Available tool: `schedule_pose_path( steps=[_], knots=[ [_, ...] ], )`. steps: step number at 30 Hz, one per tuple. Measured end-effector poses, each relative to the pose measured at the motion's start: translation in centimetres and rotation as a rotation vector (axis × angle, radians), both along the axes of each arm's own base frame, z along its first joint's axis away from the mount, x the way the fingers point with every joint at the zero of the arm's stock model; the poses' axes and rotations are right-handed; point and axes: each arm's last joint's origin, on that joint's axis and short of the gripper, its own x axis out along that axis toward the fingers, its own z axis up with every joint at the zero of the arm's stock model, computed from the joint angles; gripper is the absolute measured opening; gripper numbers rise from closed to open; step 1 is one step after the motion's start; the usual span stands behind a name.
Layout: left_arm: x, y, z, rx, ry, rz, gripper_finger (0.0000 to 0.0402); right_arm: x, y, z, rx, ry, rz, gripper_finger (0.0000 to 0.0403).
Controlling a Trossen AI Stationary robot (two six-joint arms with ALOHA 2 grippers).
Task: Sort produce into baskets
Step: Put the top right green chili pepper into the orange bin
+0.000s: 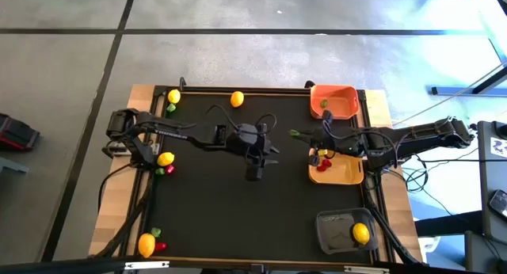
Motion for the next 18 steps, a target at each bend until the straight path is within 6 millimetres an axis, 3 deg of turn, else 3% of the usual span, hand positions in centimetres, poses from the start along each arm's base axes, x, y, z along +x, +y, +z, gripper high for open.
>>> schedule_pose_path(
  steps=[7,18],
  knots=[
    [-0.6,0.0,-2.6,-0.045,-0.088,0.022,0.0159,0.0,-0.8,-0.1,0.021,0.004,-0.041,0.0014],
    [-1.9,0.1,-5.6,-0.096,-0.131,0.045,0.0159,-0.9,-5.0,-1.3,0.097,0.108,-0.231,0.0014]
  ],
)
